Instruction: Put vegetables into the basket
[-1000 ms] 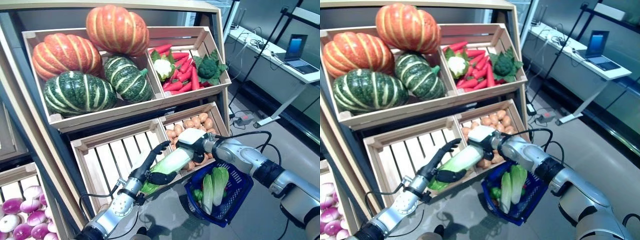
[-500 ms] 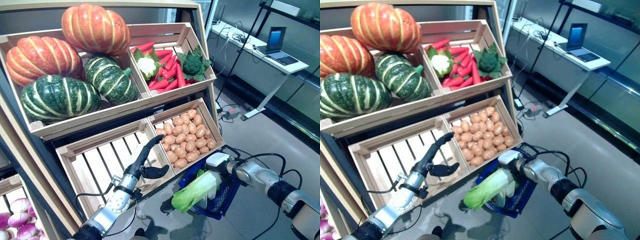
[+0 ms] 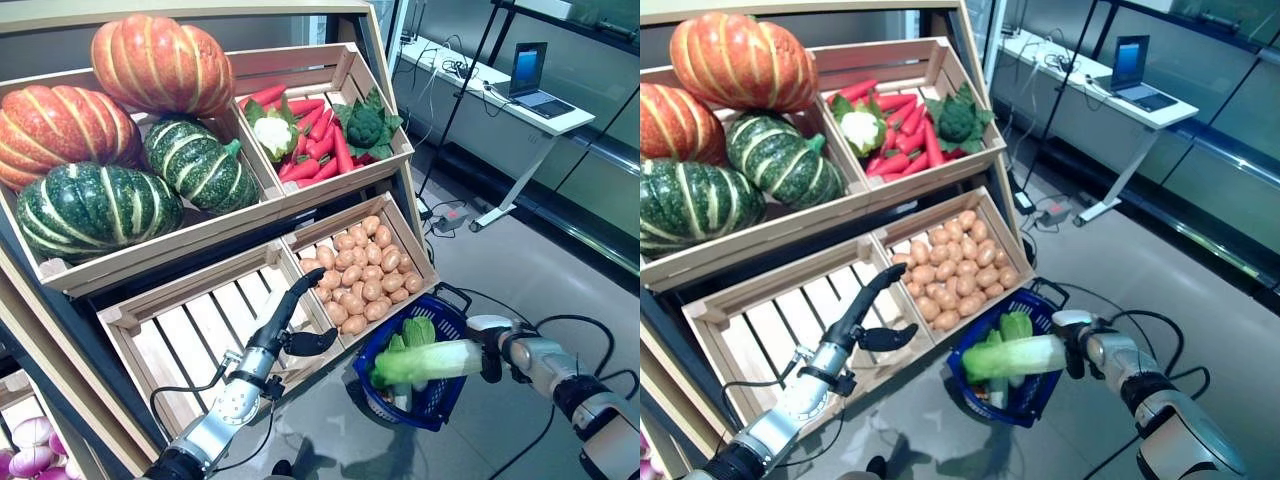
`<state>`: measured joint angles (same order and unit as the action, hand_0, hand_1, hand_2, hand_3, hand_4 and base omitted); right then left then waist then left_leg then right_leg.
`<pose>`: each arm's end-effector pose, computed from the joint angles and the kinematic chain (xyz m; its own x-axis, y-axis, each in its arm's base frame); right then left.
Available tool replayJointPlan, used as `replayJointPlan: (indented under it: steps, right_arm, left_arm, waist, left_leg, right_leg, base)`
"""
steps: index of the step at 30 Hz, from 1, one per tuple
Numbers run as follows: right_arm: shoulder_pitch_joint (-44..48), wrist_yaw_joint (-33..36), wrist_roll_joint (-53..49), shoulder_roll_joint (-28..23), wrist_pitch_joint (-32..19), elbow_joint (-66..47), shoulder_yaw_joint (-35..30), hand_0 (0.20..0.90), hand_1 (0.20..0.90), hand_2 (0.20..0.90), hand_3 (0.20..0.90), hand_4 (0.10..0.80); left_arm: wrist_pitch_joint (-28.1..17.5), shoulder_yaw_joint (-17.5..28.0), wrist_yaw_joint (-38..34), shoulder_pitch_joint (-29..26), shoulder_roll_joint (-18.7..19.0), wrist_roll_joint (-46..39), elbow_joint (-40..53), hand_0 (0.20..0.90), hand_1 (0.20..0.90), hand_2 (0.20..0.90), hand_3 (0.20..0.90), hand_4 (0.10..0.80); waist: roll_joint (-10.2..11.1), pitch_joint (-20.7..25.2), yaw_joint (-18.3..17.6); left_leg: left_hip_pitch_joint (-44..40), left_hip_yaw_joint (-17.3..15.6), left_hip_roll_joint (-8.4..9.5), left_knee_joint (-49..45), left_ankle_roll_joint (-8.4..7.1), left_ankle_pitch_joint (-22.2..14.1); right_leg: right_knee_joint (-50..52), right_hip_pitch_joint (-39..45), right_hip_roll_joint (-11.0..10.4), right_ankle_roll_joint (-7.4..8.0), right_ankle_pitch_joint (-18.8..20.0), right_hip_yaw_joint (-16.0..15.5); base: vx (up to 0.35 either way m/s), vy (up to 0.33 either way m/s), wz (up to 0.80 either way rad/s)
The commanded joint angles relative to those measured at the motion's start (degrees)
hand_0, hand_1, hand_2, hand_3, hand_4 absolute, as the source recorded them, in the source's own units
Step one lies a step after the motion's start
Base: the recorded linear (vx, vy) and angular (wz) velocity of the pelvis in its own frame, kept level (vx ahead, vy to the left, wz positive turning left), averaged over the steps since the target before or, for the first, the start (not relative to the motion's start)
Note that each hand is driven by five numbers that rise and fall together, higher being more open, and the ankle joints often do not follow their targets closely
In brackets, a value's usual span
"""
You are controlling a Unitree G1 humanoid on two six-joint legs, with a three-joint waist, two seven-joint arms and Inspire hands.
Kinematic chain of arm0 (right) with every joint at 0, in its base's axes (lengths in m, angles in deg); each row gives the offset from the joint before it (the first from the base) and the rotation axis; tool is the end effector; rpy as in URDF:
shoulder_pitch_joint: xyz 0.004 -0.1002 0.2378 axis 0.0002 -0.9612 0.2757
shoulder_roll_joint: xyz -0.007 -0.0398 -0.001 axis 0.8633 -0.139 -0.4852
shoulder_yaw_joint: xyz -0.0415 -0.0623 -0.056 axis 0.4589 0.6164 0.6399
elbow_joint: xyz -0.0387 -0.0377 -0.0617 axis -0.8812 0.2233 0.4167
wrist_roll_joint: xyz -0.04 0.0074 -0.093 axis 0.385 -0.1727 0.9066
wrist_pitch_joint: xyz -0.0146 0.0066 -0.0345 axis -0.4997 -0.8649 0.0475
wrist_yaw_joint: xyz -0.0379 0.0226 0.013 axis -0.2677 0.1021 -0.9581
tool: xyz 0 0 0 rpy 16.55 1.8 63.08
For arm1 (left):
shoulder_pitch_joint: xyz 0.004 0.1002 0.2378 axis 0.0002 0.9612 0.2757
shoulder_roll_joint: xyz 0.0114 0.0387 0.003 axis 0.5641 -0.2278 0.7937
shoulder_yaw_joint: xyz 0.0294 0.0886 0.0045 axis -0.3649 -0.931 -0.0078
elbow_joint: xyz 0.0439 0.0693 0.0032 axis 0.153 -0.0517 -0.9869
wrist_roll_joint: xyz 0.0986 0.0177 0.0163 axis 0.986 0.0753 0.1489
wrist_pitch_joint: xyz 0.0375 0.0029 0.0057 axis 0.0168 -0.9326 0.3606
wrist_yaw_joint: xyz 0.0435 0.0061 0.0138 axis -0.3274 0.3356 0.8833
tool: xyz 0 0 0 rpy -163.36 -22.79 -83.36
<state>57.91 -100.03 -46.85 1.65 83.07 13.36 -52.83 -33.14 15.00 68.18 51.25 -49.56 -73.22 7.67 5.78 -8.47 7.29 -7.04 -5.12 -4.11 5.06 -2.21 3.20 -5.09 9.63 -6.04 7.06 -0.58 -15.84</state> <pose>0.2495 -0.2846 0.0280 0.7107 -0.1578 -0.6856 -0.6494 0.2276 -0.7256 0.1918 0.1773 0.0155 0.9701 -0.2371 0.0513 0.1862 0.8632 0.4692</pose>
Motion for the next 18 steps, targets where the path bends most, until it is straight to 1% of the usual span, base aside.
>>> replayJointPlan:
  steps: [1, 4, 5, 7, 10, 11, 13, 14, 15, 16, 18]
  right_arm:
    - [3.7, 4.5, -18.8, -2.1, 7.8, 9.2, -8.1, 0.3, 0.3, 0.3, 0.3, 0.4]
    - [2.8, 4.6, -27.6, -0.6, 9.6, 11.9, -12.8, 0.3, 0.3, 0.3, 0.3, 0.4]
    - [2.8, 5.4, -33.1, 0.4, 10.0, 13.5, -15.6, 0.3, 0.3, 0.3, 0.3, 0.4]
    - [3.5, 6.3, -42.2, 1.4, 10.5, 15.3, -19.1, 0.3, 0.3, 0.3, 0.3, 0.4]
    - [5.5, 7.1, -54.1, 3.3, 10.6, 16.6, -22.3, 0.3, 0.3, 0.3, 0.3, 0.4]
    - [6.0, 7.3, -56.1, 3.6, 10.4, 16.7, -22.9, 0.3, 0.3, 0.3, 0.3, 0.4]
    - [7.1, 7.1, -61.3, 4.0, 10.1, 16.9, -24.0, 0.3, 0.3, 0.3, 0.3, 0.4]
    - [8.4, 7.0, -65.1, 4.2, 10.1, 16.9, -25.1, 0.3, 0.3, 0.3, 0.3, 0.4]
    - [9.0, 6.9, -66.3, 4.3, 10.1, 16.9, -25.5, 0.3, 0.3, 0.3, 0.3, 0.4]
    - [11.0, 6.9, -69.2, 4.1, 9.3, 17.5, -26.3, 0.3, 0.3, 0.3, 0.3, 0.4]
    - [13.0, 6.7, -73.2, 3.9, 8.3, 17.9, -27.2, 0.3, 0.3, 0.3, 0.3, 0.4]
  left_arm:
    - [-2.2, 2.9, -1.8, -4.4, 0.4, -3.1, 6.1, 0.9, 0.9, 0.9, 0.9, 0.8]
    - [-1.6, 3.3, -2.7, -4.5, 0.6, -3.4, 6.6, 0.9, 0.9, 0.9, 0.9, 0.8]
    - [-1.3, 3.4, -3.3, -5.3, 0.7, -3.7, 6.9, 0.9, 0.9, 0.9, 0.9, 0.8]
    - [-1.8, 3.3, -4.1, -7.5, 0.6, -4.0, 5.6, 0.9, 0.9, 0.9, 0.9, 0.8]
    - [-2.7, 3.1, -5.9, -11.3, -0.2, -4.1, 3.1, 0.9, 0.9, 0.9, 0.9, 0.8]
    - [-3.0, 3.0, -6.6, -12.1, -0.5, -4.0, 2.6, 0.9, 0.9, 0.9, 0.9, 0.8]
    - [-3.6, 2.6, -8.3, -13.8, -0.9, -4.1, 2.5, 0.9, 0.9, 0.9, 0.9, 0.8]
    - [-4.4, 2.2, -10.0, -14.8, -1.3, -4.1, 2.7, 0.9, 0.9, 0.9, 0.9, 0.8]
    - [-4.6, 2.1, -10.6, -15.2, -1.6, -4.4, 2.7, 0.9, 0.9, 0.9, 0.9, 0.8]
    - [-5.9, 1.7, -12.6, -16.5, -2.2, -5.1, 3.1, 0.9, 0.9, 0.9, 0.9, 0.8]
    - [-6.9, 1.4, -14.8, -18.0, -2.9, -5.5, 4.1, 0.9, 0.9, 0.9, 0.9, 0.8]
  waist:
    - [0.0, 2.1, 0.5]
    - [-0.5, 0.6, 0.7]
    - [-0.8, -1.1, 1.0]
    - [-1.5, -3.7, 1.3]
    - [-2.8, -8.2, 1.1]
    - [-3.2, -9.2, 1.0]
    - [-4.1, -11.5, 0.7]
    - [-5.1, -13.5, 0.5]
    - [-5.4, -14.0, 0.4]
    - [-6.4, -15.7, 0.2]
    - [-7.5, -17.4, 0.0]
  left_leg:
    - [-2.4, -1.3, -1.21, -0.1, -0.56, -6.6]
    - [-1.5, -1.6, -1.44, -2.6, -0.55, -7.2]
    - [0.6, -1.2, -1.69, -5.8, -0.56, -7.8]
    - [4.2, -0.2, -2.04, -10.1, -0.64, -8.7]
    - [8.8, 1.0, -2.03, -15.5, -0.87, -9.8]
    - [10.0, 1.3, -1.95, -16.9, -0.87, -10.2]
    - [12.7, 1.8, -1.59, -20.1, -0.91, -11.2]
    - [15.3, 2.0, -1.33, -23.3, -0.89, -12.0]
    - [16.2, 2.1, -1.1, -24.0, -0.8, -11.9]
    - [19.3, 2.6, -0.27, -26.5, -0.77, -12.1]
    - [22.9, 3.1, 0.91, -29.7, -0.44, -12.7]
  right_leg:
    - [0.3, 1.1, -0.9, -0.5, 0.6, -1.6]
    - [2.8, 0.1, -1.1, -1.08, -0.5, -1.6]
    - [5.5, -1.4, -1.4, -1.53, -1.3, -1.9]
    - [9.4, -4.3, -1.9, -1.96, -2.5, -2.4]
    - [14.2, -8.2, -2.4, -2.51, -4.1, -2.7]
    - [15.5, -9.2, -2.6, -2.68, -4.7, -2.7]
    - [17.8, -11.1, -3.2, -3.15, -5.6, -2.7]
    - [21.2, -13.5, -3.7, -3.63, -6.6, -2.7]
    - [22.1, -14.4, -4.0, -3.82, -6.6, -2.6]
    - [25.1, -17.2, -4.9, -4.32, -7.3, -2.6]
    - [29.3, -20.8, -6.1, -4.75, -8.3, -2.4]
  base:
    - [0.089, 0.008, -0.03]
    - [-0.004, -0.009, -0.05]
    - [-0.121, -0.042, -0.11]
    - [-0.194, -0.07, -0.11]
    - [-0.235, -0.043, -0.02]
    - [-0.21, 0.009, 0.04]
    - [-0.196, 0.038, -0.01]
    - [-0.185, 0.066, -0.03]
    - [-0.276, 0.12, -0.04]
    - [-0.239, 0.113, -0.08]
    - [-0.238, 0.114, -0.07]
